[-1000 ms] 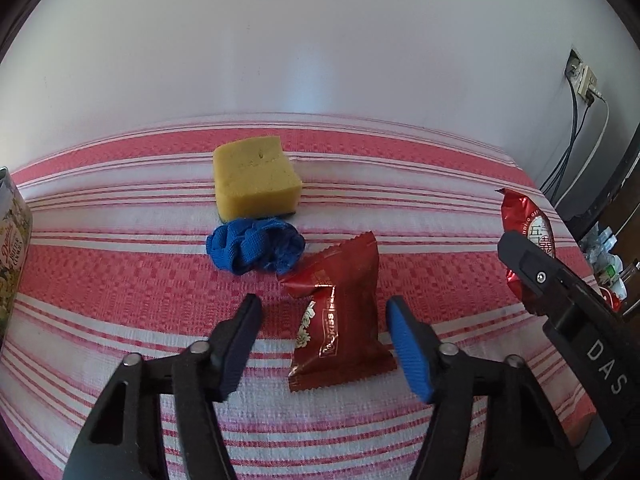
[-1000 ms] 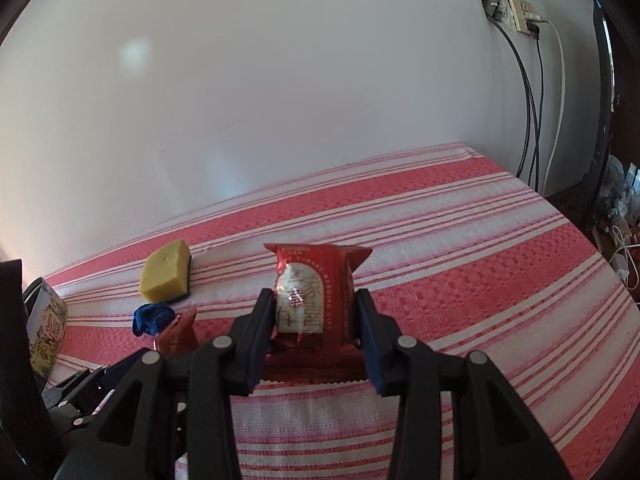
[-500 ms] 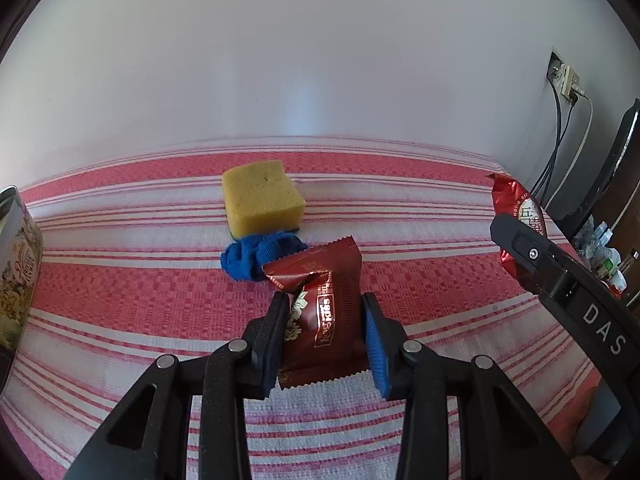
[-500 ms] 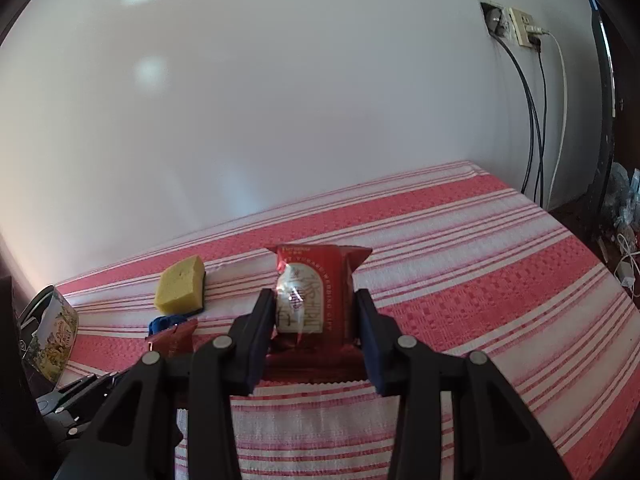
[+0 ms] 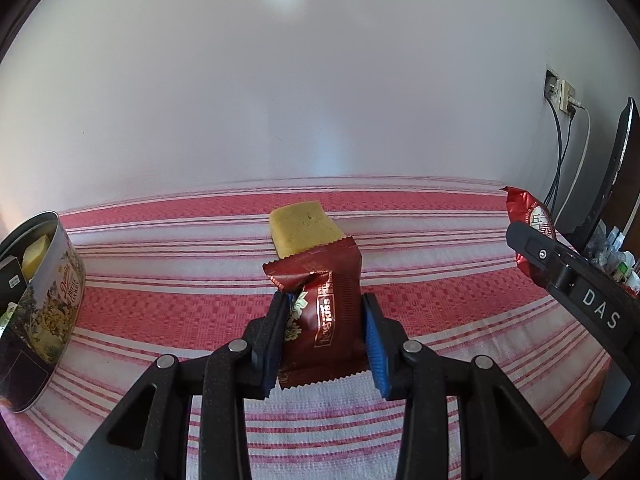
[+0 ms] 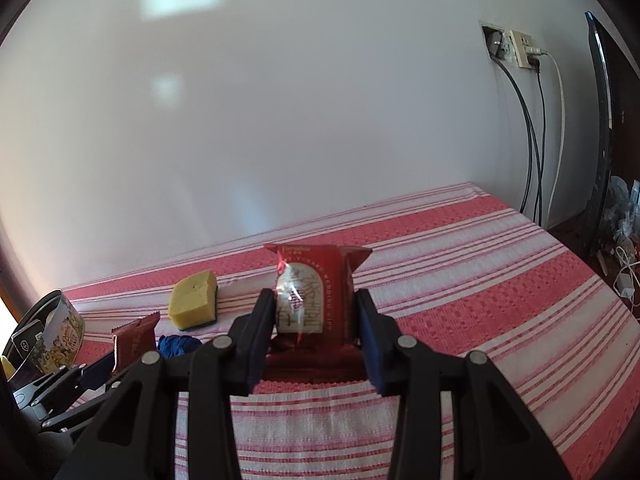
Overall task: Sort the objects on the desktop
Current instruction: 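Carry both red packets over the metal tin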
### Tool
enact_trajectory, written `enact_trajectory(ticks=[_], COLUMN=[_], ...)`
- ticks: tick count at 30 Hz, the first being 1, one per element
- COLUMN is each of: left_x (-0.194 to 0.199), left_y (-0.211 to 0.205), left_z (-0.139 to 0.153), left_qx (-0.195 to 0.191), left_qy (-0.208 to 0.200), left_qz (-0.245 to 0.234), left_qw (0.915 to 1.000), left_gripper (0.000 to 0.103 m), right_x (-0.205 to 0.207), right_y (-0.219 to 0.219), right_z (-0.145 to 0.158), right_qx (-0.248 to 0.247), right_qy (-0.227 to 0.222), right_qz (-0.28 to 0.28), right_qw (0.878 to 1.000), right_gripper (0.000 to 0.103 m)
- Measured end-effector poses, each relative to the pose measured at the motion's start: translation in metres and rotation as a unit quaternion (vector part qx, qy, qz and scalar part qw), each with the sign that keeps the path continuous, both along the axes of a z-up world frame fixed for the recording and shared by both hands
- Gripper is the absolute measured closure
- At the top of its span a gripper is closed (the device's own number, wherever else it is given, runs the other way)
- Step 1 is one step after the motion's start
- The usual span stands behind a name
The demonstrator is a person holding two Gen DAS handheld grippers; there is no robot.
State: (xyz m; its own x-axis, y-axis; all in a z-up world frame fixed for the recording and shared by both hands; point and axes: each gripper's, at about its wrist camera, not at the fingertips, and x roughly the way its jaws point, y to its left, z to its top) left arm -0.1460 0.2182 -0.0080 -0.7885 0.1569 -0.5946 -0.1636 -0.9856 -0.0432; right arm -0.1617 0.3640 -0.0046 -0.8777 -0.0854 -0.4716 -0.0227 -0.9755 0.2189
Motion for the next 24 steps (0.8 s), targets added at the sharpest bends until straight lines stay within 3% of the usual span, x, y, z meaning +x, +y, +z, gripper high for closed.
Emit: enact_trajectory(ticks=[12, 24], left_x=[0.009, 0.017], left_y=[-0.023, -0.053], left_z=[0.002, 0.000], left_qx=[-0.003, -0.005], left_qy=[0.020, 0.025], left_qz=[0.014, 0.022], left_qw=[0.9997, 0.9994], left_gripper=[0.064, 0.064], right_x=[0.023, 0.045], right_y=[-0.005, -0.032], right_z=[0.004, 0.009], right_qx=[-0.002, 0.034], right_qy=[0.020, 0.041], right_qz=[-0.015, -0.019], right_qw=[1.000, 0.998], right_gripper=[0.062, 0.062])
